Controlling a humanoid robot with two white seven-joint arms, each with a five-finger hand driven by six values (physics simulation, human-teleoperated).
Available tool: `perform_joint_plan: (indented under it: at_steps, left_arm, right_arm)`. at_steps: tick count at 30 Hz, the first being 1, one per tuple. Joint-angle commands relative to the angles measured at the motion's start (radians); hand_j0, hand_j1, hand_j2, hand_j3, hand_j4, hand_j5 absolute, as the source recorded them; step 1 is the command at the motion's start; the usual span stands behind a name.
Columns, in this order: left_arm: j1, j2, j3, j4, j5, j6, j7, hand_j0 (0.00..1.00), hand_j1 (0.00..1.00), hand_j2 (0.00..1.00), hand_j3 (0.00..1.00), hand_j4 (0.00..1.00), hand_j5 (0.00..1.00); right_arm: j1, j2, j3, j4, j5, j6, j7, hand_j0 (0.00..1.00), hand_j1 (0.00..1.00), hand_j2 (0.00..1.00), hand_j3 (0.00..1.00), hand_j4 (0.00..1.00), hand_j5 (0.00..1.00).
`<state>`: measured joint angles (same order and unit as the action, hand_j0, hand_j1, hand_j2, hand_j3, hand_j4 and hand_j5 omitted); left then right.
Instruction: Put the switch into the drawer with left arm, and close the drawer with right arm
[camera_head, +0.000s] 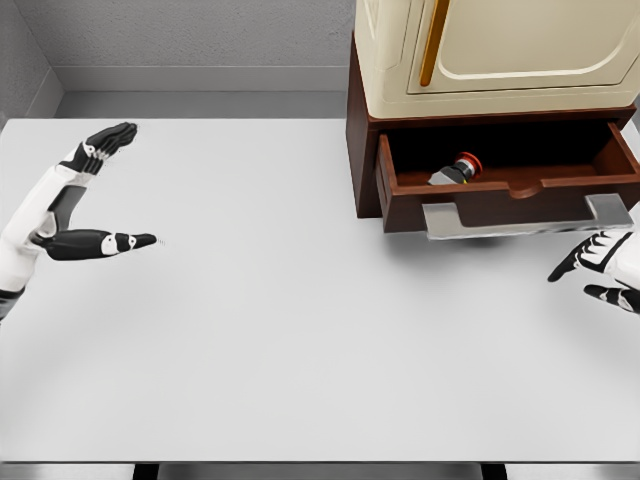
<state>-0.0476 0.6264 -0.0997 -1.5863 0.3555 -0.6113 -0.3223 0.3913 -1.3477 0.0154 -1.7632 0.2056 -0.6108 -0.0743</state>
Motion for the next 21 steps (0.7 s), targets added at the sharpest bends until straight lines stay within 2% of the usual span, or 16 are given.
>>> perform_joint_plan:
  at_steps: [1,4,10,21]
  left_arm:
    - [0.0,-0.016,0.052,0.098,-0.009,0.0,0.0,1.0,1.0,1.0,1.0,1.0,1.0]
    - [0.012,-0.017,0.057,0.121,-0.185,0.0,0.0,1.0,1.0,1.0,1.0,1.0,1.0]
    - [0.012,-0.017,0.075,0.18,-0.211,0.0,0.0,1.0,1.0,1.0,1.0,1.0,1.0]
    - [0.014,-0.017,0.075,0.184,-0.211,0.0,0.0,1.0,1.0,1.0,1.0,1.0,1.0]
  right_arm:
    - [0.0,-0.002,0.001,-0.002,-0.014,0.0,-0.007,0.61,0.61,0.61,0.61,0.61,0.61]
    - [-0.002,-0.002,0.0,-0.002,-0.014,0.0,-0.007,0.61,0.61,0.61,0.61,0.61,0.61]
    - [-0.031,-0.002,0.0,-0.002,-0.031,0.0,-0.01,0.61,0.61,0.61,0.61,0.61,0.61]
    - [-0.052,0.005,0.001,-0.001,-0.023,0.0,-0.01,0.61,0.61,0.61,0.61,0.61,0.61]
